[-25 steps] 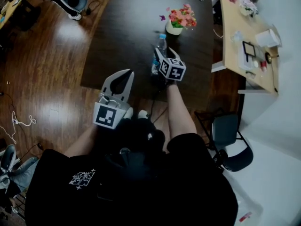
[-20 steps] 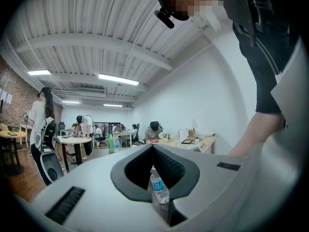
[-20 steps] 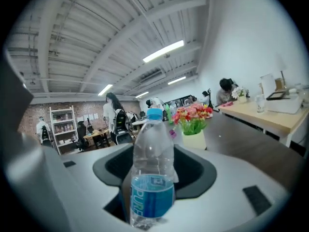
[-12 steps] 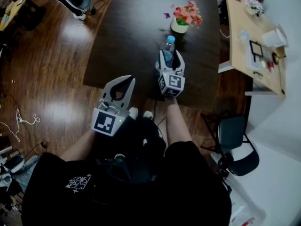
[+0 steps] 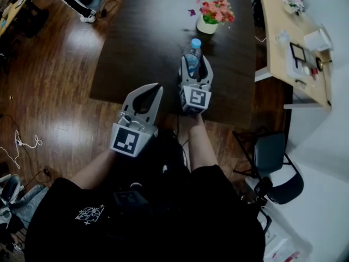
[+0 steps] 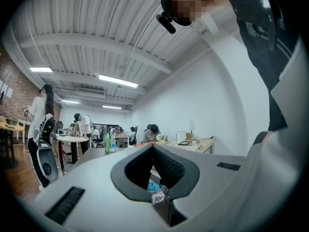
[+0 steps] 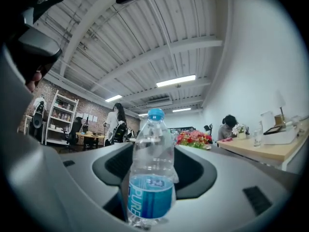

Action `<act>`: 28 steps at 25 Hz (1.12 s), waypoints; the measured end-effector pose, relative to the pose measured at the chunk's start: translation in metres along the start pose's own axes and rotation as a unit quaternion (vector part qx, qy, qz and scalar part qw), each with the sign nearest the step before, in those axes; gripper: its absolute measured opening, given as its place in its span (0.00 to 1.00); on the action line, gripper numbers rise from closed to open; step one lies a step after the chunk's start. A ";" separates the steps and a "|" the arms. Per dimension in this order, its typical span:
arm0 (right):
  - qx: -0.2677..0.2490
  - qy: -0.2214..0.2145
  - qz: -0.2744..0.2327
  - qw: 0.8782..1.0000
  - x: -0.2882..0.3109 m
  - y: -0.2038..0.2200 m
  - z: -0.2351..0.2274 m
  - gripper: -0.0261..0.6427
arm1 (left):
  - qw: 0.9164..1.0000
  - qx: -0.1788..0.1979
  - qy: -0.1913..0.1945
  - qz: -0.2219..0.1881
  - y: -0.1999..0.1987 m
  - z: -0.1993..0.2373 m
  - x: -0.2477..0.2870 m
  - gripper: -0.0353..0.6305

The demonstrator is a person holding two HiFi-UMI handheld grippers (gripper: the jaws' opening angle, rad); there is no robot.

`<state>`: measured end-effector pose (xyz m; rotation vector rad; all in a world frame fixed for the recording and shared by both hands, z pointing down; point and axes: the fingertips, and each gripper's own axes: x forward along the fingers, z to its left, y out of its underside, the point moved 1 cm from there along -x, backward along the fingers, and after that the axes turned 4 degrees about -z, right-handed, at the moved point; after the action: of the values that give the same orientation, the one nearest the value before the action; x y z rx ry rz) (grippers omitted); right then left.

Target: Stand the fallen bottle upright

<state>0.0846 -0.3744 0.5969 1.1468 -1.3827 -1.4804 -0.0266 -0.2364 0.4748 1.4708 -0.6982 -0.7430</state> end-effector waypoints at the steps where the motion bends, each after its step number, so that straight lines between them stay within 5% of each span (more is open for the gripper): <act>1: 0.001 -0.002 -0.003 1.000 -0.002 -0.001 0.001 0.48 | 1.000 -0.002 0.001 -0.002 0.000 -0.001 0.000 0.05; 18: 0.016 -0.011 0.025 1.000 -0.042 -0.034 0.016 0.54 | 1.000 -0.017 -0.007 -0.005 -0.020 -0.004 -0.012 0.05; 20: 0.026 -0.013 0.027 0.999 -0.053 -0.049 0.023 0.49 | 1.000 -0.018 -0.007 -0.005 -0.026 -0.005 -0.011 0.05; 28: 0.048 -0.029 0.029 0.998 -0.108 -0.126 0.043 0.04 | 0.999 -0.026 -0.013 -0.019 -0.042 -0.015 0.002 0.05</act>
<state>0.0775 -0.2478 0.4822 1.1208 -1.5277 -1.4292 -0.0137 -0.2278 0.4331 1.4329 -0.6676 -0.8057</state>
